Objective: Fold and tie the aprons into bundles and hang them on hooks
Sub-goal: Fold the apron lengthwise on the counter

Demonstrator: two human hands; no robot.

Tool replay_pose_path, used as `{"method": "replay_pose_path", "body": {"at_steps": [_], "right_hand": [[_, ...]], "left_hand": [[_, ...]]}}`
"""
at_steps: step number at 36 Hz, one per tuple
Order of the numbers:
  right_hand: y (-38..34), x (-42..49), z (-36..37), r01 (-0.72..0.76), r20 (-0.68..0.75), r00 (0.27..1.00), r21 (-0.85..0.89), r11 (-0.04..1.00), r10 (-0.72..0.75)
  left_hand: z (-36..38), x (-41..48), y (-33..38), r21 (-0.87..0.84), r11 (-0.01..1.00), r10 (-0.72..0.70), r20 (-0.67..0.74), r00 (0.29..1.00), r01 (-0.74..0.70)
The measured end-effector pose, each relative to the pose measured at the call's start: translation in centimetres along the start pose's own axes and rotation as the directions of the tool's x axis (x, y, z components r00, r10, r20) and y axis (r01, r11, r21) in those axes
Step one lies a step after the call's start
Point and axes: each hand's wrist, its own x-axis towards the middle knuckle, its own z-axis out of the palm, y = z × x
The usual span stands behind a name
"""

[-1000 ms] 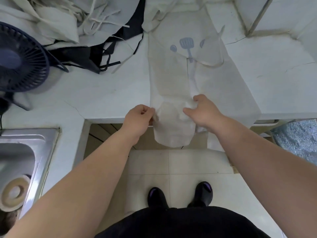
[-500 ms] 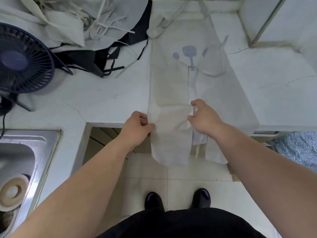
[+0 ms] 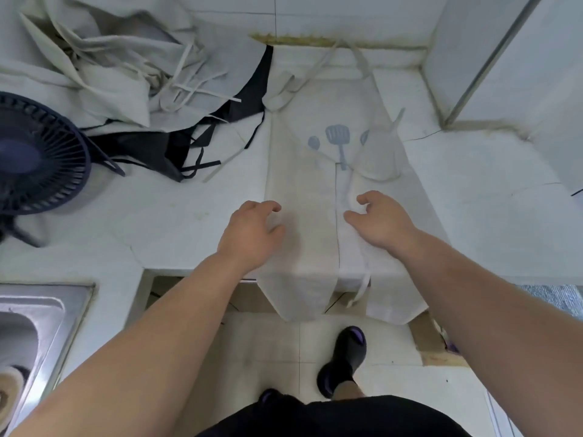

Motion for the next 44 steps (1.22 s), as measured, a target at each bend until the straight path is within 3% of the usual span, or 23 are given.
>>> {"method": "replay_pose_path", "body": {"at_steps": [8,14,18,22,26,29,38,41,44], "right_hand": [[-0.5,7.4,-3.5,0.044,-0.019,0.999,-0.112,0.993,-0.046],[0.1,13.4,-6.4,-0.074,-0.019,0.997,-0.175,0.982,0.072],[1.1,15.7,-7.4,-0.093,0.086,0.99,-0.193,0.977,0.112],[1.3,16.4,-7.2,0.023,0.177,0.984,-0.253,0.967,0.023],[0.7,17.3,-6.8,0.27,0.266,0.95,-0.44,0.857,-0.162],[0.4,18.0,-6.3,0.398,0.393,0.897,-0.515,0.759,-0.204],[1.0,20.1,-5.9,0.54,0.475,0.817,-0.434,0.721,-0.326],[1.2,20.5,-5.9,0.524,0.421,0.832,-0.38,0.762,-0.362],[1.4,20.7,-6.1,0.466,0.331,0.87,-0.31,0.829,-0.365]], "left_hand": [[1.0,6.1,3.0,0.041,0.999,-0.021,0.005,1.0,0.021],[2.6,11.3,5.4,0.096,0.995,0.016,0.046,0.999,-0.021],[4.0,14.1,7.2,0.188,0.981,0.012,0.147,0.989,-0.04],[5.0,15.7,7.9,0.288,0.958,-0.049,0.227,0.973,-0.019],[5.4,16.6,7.8,0.31,0.951,-0.058,0.227,0.972,-0.015],[5.3,17.2,7.8,0.317,0.948,-0.039,0.192,0.981,-0.024],[4.7,19.8,7.5,0.346,0.935,-0.003,0.229,0.973,-0.078],[5.0,20.6,7.7,0.184,0.979,0.05,0.181,0.982,-0.084],[5.0,21.3,8.1,-0.079,0.996,0.024,-0.076,0.997,-0.03]]}}
